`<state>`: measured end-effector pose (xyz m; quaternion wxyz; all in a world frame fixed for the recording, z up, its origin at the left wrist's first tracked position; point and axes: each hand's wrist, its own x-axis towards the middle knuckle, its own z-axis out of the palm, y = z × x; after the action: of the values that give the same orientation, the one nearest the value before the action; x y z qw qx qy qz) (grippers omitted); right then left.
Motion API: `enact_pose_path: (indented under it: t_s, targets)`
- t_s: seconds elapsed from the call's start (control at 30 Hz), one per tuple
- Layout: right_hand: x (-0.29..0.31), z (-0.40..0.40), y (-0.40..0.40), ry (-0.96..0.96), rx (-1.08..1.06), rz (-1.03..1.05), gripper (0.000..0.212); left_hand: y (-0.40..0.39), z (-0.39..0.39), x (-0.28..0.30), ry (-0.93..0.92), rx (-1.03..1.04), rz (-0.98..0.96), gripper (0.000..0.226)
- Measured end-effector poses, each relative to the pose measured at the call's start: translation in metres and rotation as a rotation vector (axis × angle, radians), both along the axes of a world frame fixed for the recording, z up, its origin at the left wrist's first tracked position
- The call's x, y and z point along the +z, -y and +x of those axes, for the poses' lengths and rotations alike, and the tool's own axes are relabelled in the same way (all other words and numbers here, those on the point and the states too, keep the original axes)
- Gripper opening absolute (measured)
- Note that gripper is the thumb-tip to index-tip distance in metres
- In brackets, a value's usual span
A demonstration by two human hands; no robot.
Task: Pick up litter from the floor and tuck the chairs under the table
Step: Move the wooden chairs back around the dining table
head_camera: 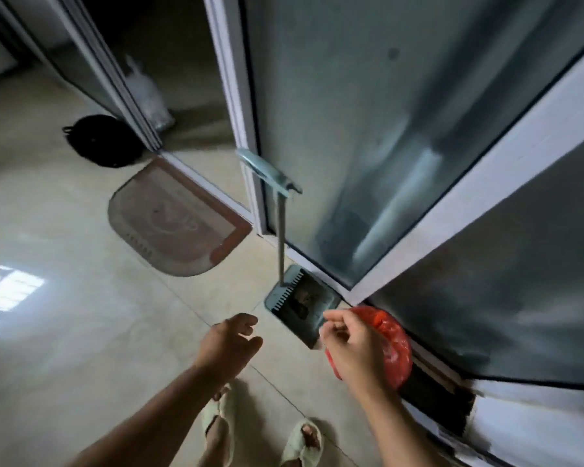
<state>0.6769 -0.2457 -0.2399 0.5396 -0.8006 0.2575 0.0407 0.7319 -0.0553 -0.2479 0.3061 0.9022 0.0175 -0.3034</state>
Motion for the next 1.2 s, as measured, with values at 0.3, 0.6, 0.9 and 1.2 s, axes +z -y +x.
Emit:
enact_pose_path:
  t_s: [0.3,0.6,0.9,1.2]
  targets:
    - [0.095,-0.009,-0.202,0.166,0.606,0.03,0.015,-0.196,-0.126,0.123,0.265,0.482,0.059,0.033]
    - [0.163,-0.131,-0.398,0.273,1.017,0.115,0.015,-0.341,-0.321,0.195,0.479,0.857,0.218,0.03]
    - [0.211,-0.272,-0.541,0.403,1.302,0.178,0.02,-0.448,-0.5,0.247,0.702,1.02,0.406,0.035]
    - [0.265,-0.327,-0.67,1.041,1.295,-0.124,0.076,-0.555,-0.595,0.282,0.9,1.151,0.831,0.06]
